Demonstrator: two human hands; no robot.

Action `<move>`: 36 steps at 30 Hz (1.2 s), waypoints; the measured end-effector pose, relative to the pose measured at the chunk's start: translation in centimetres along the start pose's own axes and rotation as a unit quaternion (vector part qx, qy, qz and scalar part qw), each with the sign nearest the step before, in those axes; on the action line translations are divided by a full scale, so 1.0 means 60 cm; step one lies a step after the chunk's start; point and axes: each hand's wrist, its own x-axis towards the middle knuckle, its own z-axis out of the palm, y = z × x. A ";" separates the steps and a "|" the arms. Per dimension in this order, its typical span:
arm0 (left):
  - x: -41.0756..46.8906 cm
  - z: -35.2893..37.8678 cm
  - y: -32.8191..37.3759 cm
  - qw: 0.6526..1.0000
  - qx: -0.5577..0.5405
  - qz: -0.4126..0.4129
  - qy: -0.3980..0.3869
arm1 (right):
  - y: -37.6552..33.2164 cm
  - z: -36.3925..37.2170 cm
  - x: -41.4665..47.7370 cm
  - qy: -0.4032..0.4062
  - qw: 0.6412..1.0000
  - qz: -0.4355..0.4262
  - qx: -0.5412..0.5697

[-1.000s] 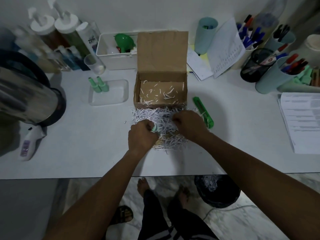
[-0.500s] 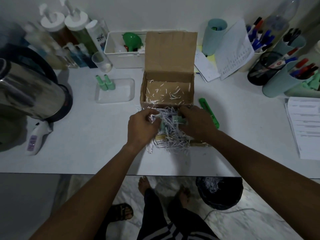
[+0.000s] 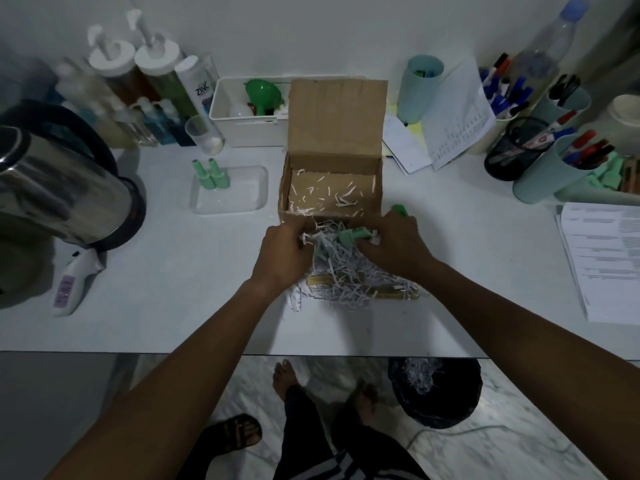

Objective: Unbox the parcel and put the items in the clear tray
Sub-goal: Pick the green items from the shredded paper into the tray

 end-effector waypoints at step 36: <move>0.005 -0.013 0.001 0.995 -0.093 0.025 0.021 | -0.031 -0.026 0.019 -0.012 0.976 0.006 0.219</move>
